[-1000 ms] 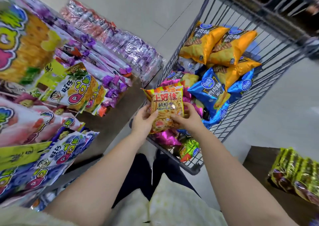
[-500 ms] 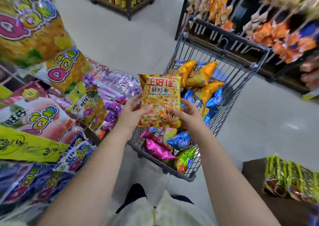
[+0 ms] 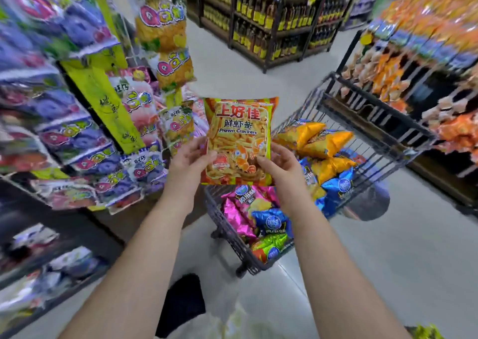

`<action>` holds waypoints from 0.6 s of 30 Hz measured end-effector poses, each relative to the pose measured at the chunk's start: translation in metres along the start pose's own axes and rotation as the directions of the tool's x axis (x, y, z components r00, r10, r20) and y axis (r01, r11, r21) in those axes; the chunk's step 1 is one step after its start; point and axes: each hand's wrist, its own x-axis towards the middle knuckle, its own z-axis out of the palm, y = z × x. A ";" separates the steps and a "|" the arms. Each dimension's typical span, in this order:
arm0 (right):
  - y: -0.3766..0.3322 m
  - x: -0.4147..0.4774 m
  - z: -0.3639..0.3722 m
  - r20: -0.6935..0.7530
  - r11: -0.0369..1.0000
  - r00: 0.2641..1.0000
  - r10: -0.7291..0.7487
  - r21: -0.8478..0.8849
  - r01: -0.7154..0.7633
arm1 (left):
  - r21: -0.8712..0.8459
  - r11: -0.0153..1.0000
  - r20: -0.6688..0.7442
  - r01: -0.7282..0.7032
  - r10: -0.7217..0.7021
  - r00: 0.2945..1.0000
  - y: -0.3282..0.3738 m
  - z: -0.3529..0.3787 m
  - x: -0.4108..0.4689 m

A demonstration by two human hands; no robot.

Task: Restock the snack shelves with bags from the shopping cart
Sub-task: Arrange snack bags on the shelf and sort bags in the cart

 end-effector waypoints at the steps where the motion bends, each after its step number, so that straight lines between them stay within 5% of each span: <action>1: 0.007 -0.011 0.012 0.060 1.000 0.998 0.025 0.007 -0.025 | -0.004 1.000 -0.075 -0.010 0.010 0.997 -0.001 -0.016 -0.021; 7: 0.037 -0.053 0.083 0.322 0.995 0.941 0.101 -0.046 -0.091 | -0.025 0.998 -0.405 -0.055 0.040 0.913 0.011 -0.095 -0.114; 18: 0.056 -0.184 0.285 0.779 0.994 0.616 0.113 -0.093 -0.063 | 0.171 0.960 -0.806 -0.221 0.265 0.529 0.068 -0.258 -0.296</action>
